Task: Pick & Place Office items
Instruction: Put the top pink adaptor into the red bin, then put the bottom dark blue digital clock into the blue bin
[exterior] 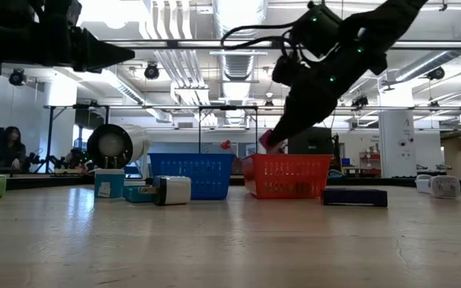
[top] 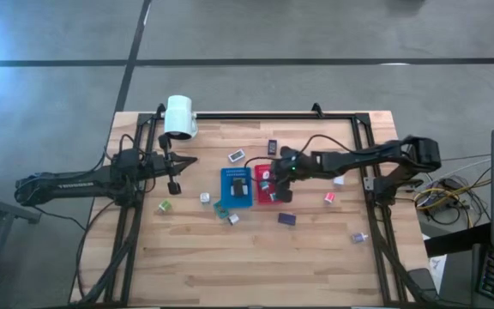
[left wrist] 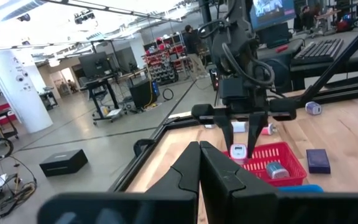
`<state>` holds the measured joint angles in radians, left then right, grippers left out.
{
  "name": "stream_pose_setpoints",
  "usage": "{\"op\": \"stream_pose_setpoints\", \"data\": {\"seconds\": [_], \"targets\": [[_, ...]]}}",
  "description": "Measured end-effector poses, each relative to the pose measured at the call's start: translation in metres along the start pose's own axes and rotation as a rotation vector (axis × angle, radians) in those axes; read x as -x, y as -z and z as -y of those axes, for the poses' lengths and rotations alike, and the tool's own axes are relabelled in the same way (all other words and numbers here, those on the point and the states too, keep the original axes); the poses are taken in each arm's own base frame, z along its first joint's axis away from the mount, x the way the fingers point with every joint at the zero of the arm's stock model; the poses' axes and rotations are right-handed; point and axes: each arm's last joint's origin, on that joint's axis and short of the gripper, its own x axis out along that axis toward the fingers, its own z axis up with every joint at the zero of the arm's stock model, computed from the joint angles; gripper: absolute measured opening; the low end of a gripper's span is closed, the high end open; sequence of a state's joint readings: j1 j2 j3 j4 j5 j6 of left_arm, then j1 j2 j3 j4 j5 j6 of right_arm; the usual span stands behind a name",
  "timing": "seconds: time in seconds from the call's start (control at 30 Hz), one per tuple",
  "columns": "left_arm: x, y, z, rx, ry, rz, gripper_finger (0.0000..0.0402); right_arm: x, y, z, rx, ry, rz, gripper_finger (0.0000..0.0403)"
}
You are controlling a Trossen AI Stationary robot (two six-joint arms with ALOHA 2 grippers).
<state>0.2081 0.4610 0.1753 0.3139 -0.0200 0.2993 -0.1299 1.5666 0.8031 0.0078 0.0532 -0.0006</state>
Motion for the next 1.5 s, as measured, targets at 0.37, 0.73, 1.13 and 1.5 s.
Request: {"op": "stream_pose_setpoints", "data": {"seconds": [0.37, 0.73, 1.13, 1.5], "targets": [[0.0, 0.0, 0.0, 0.0, 0.002, -0.005, 0.0012, -0.015, 0.003, -0.005, 0.047, -0.007, -0.128, 0.013], [-0.001, 0.003, 0.001, 0.004, 0.011, -0.032, 0.0012, -0.013, 0.003, -0.006, 0.071, -0.041, -0.123, 0.0166], [-0.001, 0.003, 0.001, 0.004, 0.009, -0.03, 0.0012, 0.003, -0.006, -0.006, 0.081, -0.04, -0.065, 0.0193], [-0.001, 0.003, 0.001, 0.069, 0.009, -0.031, 0.0012, 0.103, 0.004, -0.026, 0.22, -0.125, 0.612, 0.0138]]}}
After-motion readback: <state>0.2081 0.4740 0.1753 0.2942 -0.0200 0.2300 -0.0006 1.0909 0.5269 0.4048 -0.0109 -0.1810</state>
